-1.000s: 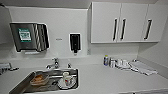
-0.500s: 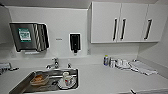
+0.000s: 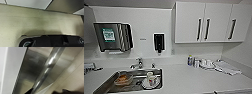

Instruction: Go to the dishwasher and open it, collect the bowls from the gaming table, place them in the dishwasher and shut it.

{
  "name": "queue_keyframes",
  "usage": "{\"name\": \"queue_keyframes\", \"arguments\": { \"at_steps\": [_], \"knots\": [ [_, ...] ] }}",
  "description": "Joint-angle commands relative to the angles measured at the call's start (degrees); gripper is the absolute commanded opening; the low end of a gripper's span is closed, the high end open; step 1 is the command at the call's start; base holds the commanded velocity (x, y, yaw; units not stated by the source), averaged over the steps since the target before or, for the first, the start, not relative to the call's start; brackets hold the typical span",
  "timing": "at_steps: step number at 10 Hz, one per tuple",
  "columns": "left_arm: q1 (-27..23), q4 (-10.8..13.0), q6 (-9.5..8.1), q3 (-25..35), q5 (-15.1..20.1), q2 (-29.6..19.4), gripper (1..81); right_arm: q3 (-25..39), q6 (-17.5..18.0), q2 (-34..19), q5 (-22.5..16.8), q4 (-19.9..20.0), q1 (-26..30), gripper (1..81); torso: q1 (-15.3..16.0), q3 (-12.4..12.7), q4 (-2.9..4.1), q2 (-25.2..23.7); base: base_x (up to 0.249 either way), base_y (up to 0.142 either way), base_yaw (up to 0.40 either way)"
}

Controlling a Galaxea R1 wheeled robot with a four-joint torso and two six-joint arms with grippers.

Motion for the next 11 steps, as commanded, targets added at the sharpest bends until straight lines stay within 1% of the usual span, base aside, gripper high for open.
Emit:
{"name": "queue_keyframes", "arguments": {
  "at_steps": [1, 3, 6, 11],
  "knots": [
    [-4.06, -0.28, -0.19, 0.19, 1.81, -1.03, 81.1, -0.77, 0.26, -0.83, -1.61, 0.73, 8.14, 81.1, 0.0, 0.0, 0.0, 0.0, 0.0, 0.0, 0.0],
    [-4.07, -0.37, -0.1, 0.28, 1.81, -1.03, 81.1, -2.01, 0.17, 0.49, -1.61, 0.82, 8.32, 81.1, 0.0, 0.0, 0.0, 0.0, 0.0, 0.0, 0.0],
    [-3.99, -0.28, -0.19, 0.28, 1.81, -0.86, 81.1, -2.01, 0.35, 1.54, -1.7, 0.82, 9.37, 81.1, 0.0, 0.0, 0.0, 0.0, 0.0, 0.0, 0.0],
    [-4.07, -0.37, -0.19, 0.19, 1.81, -1.03, 81.1, -7.54, 0.35, 5.15, -1.7, 0.73, 9.2, 81.1, 0.0, 0.0, 0.0, 0.0, 0.0, 0.0, 0.0]
  ]
}}
